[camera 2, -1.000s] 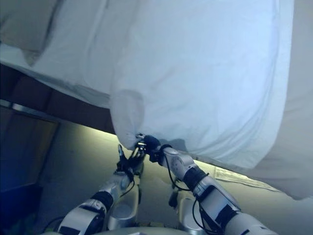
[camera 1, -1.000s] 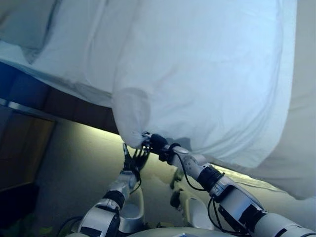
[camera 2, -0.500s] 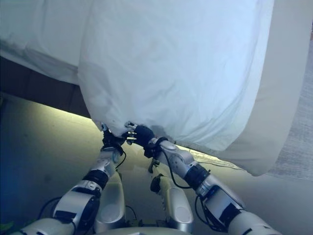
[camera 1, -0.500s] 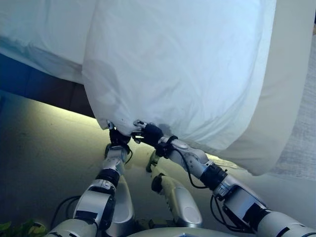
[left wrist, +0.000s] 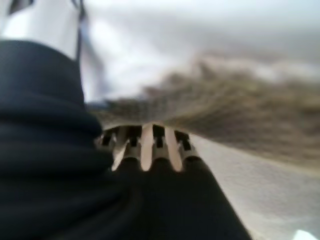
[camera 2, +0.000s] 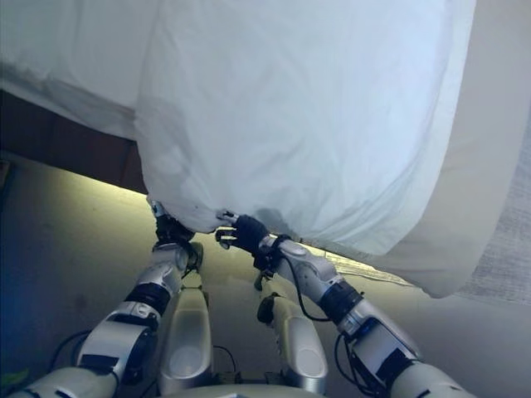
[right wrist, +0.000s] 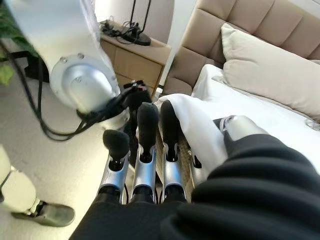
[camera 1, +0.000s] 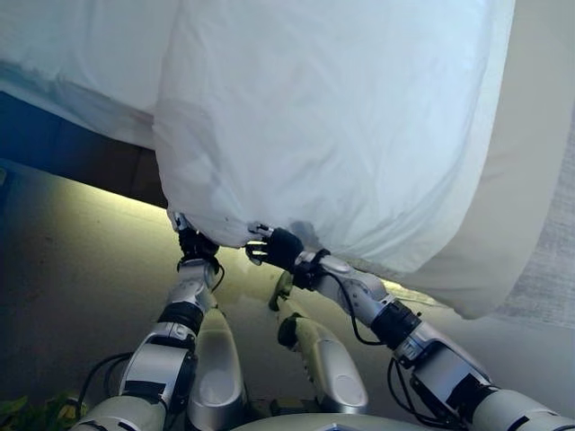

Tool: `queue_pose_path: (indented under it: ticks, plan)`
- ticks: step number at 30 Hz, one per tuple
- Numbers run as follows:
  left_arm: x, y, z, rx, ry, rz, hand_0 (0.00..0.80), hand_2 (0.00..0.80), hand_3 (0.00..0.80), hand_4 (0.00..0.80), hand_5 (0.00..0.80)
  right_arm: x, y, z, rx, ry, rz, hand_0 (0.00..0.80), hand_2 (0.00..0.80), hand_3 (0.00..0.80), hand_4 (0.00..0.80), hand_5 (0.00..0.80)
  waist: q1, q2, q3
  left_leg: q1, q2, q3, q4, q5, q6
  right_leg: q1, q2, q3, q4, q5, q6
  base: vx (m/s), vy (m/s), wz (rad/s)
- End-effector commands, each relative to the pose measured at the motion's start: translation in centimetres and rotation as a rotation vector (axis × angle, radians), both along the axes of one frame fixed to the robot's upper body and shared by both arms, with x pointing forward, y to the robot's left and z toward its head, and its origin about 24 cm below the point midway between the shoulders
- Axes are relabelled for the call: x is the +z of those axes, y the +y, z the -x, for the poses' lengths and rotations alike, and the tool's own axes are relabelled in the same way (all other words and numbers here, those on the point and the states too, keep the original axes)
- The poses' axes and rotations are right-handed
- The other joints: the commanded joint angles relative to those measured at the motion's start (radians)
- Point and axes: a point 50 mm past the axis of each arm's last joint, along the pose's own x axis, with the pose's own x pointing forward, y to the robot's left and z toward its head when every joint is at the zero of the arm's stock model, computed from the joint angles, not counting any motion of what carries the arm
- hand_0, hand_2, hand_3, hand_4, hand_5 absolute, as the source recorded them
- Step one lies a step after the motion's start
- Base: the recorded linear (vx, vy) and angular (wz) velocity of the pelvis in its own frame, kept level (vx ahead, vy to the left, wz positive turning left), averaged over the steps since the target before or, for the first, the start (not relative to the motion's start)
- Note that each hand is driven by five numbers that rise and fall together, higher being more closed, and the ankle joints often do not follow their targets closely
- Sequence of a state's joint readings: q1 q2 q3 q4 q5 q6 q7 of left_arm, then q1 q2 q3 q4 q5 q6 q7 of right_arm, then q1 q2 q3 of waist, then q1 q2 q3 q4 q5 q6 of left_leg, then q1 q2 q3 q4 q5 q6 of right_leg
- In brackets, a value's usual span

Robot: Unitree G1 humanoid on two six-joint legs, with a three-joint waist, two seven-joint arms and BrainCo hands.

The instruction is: Make the bed neatly

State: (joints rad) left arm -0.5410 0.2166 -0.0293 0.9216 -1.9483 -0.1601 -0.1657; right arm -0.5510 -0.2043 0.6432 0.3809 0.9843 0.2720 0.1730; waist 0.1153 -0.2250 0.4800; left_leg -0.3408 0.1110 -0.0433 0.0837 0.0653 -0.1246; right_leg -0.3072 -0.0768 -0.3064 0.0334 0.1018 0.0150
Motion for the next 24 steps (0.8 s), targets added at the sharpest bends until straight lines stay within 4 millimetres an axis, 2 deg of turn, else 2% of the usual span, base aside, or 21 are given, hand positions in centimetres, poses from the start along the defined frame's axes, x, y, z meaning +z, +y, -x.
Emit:
queue_pose_path:
  ticks: [1, 7, 13, 19, 24]
  plan:
    - [2.0, 2.0, -0.4, 0.136, -0.113, 0.016, 0.000, 0.000, 0.000, 0.000, 0.000, 0.6, -0.4, 1.0, 0.046, -0.030, -0.019, 0.000, 0.000, 0.000, 0.000, 0.000, -0.001, 0.053, -0.025, 0.014, -0.054, 0.006, -0.057, 0.069, 0.031, 0.040, -0.055, 0.038, 0.048, -0.015, 0.096, 0.017, 0.044, 0.04]
    - [1.8, 2.8, 0.3, 0.184, -0.124, 0.006, 0.000, 0.000, 0.000, 0.000, 0.000, -0.5, -0.8, 1.3, 0.070, 0.000, 0.086, 0.000, 0.000, 0.000, 0.000, 0.000, 0.009, 0.083, -0.042, 0.033, -0.067, 0.003, -0.062, 0.069, 0.033, 0.063, -0.068, 0.024, 0.046, -0.026, 0.095, 0.025, 0.053, 0.04]
    - [1.7, 5.0, 0.8, 0.224, -0.114, -0.020, 0.000, 0.000, 0.000, 0.000, 0.000, -2.7, -3.0, 1.4, 0.011, 0.091, 0.211, 0.000, 0.000, 0.000, 0.000, 0.000, 0.006, 0.086, -0.058, 0.052, -0.064, 0.010, -0.060, 0.060, 0.030, 0.089, -0.069, 0.021, 0.043, -0.034, 0.096, 0.032, 0.031, 0.00]
    - [1.1, 7.7, 2.1, 0.265, -0.113, -0.048, 0.000, 0.000, 0.000, 0.000, 0.000, -6.8, -7.9, 2.1, -0.097, 0.225, 0.312, 0.000, 0.000, 0.000, 0.000, 0.000, 0.008, 0.094, -0.080, 0.093, -0.065, 0.005, -0.081, 0.050, 0.033, 0.132, -0.072, 0.017, 0.026, -0.042, 0.098, 0.045, 0.015, 0.01]
    - [1.2, 9.9, 2.9, 0.318, -0.104, -0.062, 0.000, 0.000, 0.000, 0.000, 0.000, -8.9, -11.0, 2.3, -0.177, 0.290, 0.366, 0.000, 0.000, 0.000, 0.000, 0.000, 0.015, 0.116, -0.102, 0.118, -0.073, -0.003, -0.080, 0.041, 0.032, 0.167, -0.081, 0.003, 0.021, -0.052, 0.095, 0.058, 0.054, 0.02]
